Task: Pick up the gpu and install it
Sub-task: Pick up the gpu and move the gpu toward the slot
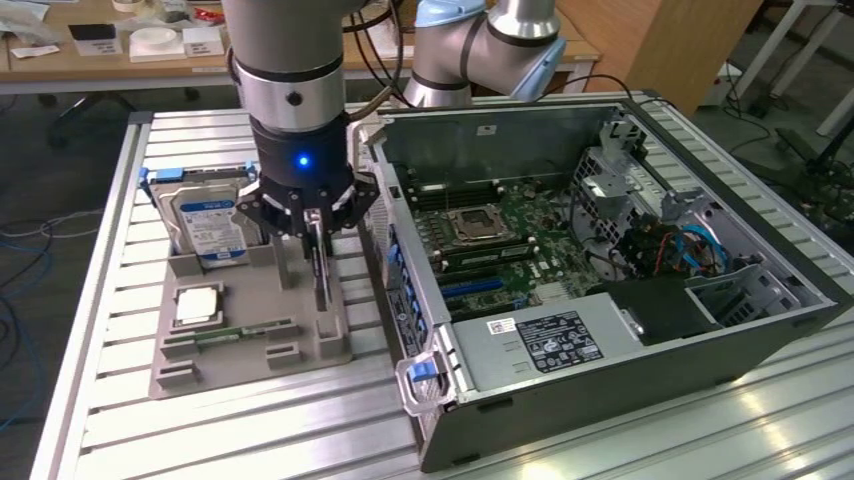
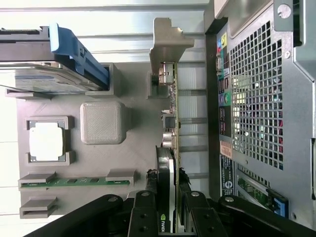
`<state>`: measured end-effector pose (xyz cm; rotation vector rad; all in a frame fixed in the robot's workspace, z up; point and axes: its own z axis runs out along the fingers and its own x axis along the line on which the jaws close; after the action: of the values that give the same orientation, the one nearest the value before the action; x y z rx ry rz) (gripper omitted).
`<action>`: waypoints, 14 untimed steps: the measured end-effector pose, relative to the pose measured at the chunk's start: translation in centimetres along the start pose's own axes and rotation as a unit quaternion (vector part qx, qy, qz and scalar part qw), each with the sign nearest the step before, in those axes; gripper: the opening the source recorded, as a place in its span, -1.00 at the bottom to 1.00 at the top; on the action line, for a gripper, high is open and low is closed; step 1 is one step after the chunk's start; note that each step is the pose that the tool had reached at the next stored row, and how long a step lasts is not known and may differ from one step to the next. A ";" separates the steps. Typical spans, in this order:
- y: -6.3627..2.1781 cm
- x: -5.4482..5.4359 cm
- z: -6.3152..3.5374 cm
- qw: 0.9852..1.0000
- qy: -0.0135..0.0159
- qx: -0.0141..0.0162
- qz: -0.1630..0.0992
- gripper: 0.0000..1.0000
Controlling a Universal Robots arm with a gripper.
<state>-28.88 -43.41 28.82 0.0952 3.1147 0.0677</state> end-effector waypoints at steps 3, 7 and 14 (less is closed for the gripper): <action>0.00 0.0 0.00 1.000 0.000 0.000 0.000 -0.47; 0.00 0.0 -0.02 1.000 0.000 0.000 0.000 -0.47; 0.06 0.0 -1.37 1.000 0.000 0.000 0.000 -0.47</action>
<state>-28.88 -43.41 30.19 0.0953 3.1147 0.0678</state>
